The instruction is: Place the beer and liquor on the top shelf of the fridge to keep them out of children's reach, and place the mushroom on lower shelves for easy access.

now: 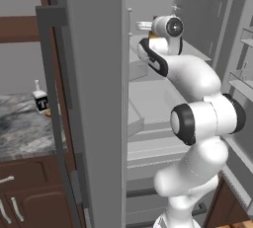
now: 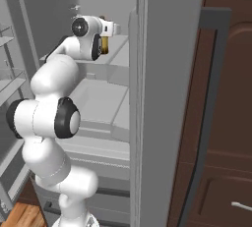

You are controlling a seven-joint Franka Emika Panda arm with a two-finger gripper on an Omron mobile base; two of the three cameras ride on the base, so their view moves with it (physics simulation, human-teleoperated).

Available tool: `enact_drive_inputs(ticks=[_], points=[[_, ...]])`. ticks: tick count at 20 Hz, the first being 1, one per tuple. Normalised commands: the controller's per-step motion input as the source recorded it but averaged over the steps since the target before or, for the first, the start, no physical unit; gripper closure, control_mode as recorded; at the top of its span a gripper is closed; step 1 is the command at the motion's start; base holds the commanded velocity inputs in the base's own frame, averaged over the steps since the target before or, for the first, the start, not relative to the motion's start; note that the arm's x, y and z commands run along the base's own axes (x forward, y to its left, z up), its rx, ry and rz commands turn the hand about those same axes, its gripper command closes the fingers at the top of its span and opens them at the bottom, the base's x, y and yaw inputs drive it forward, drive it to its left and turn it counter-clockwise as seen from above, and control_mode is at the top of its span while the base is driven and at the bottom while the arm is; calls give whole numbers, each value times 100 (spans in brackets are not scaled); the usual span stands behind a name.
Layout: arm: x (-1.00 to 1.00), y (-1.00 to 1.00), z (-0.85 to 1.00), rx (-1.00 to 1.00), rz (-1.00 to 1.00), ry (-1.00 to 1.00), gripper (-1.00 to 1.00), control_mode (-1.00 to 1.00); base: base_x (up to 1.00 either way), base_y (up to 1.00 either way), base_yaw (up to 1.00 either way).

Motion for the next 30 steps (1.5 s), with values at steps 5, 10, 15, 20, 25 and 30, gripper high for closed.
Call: enact_drive_inputs(ticks=[5,10,15,20,25,30], points=[[0,0,-3,0,3,0,-100,-100,0,0,0],[-6,0,0,0,3,0,-100,-100,0,0,0],[-56,0,0,-4,2,4,-100,-100,0,0,0],[-92,0,0,-4,1,12,-100,-100,0,0,0],[-100,0,0,0,1,12,-100,-100,0,0,0],[-100,0,0,4,3,12,-100,-100,0,0,0]])
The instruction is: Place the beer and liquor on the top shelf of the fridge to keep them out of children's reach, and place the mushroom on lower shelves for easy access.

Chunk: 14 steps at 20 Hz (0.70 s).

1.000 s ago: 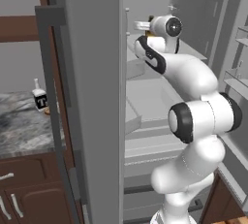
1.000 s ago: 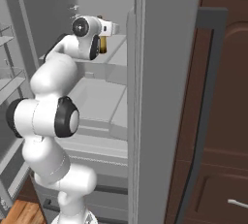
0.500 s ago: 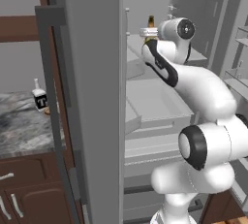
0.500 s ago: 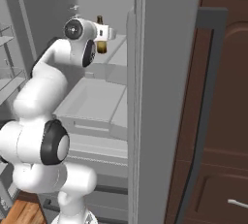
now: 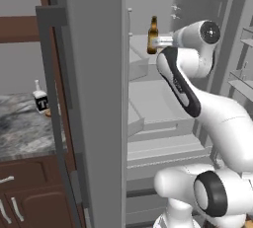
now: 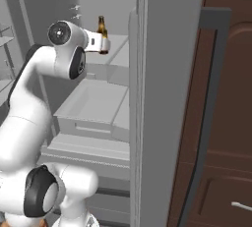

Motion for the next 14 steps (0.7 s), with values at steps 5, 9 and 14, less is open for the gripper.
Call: enact_drive_inputs(ticks=[5,9,14], points=[[-100,0,-1,4,4,17,-100,-100,0,0,0],[-100,0,-9,0,6,15,-100,-100,0,0,0],[-100,0,-8,-3,4,18,-100,-100,0,0,0]])
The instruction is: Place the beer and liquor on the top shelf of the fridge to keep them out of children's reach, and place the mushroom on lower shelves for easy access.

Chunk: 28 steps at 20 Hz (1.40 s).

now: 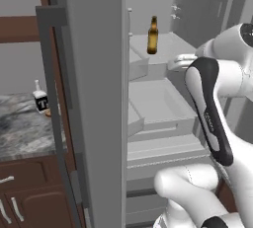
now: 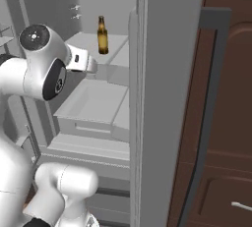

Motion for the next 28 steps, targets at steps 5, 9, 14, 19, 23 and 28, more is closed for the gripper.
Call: enact_drive_inputs(ticks=[5,9,14,19,23,28], points=[[-88,0,-33,-5,3,19,-100,-100,0,0,0],[-70,0,-36,-5,3,16,-100,-100,0,0,0],[-60,0,-25,-2,5,11,-100,-100,0,0,0],[-76,0,-14,-4,5,10,-100,-100,0,0,0],[0,0,0,0,0,0,-100,100,-99,0,8],[0,0,0,0,0,0,-100,100,-100,0,10]])
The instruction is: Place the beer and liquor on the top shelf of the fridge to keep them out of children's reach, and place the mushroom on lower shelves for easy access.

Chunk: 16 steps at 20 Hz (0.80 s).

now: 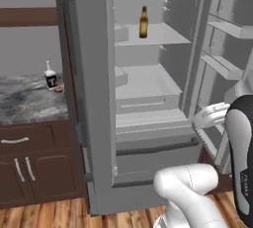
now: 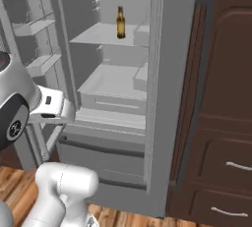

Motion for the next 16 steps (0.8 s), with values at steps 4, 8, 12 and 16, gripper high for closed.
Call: enact_drive_inputs(ticks=[4,8,12,16], points=[[0,0,0,0,0,0,-100,100,-99,10,10],[0,0,0,0,0,0,-100,100,-45,66,8],[0,0,0,0,0,0,-100,100,-1,98,6],[0,0,0,0,0,0,-100,100,6,100,1]])
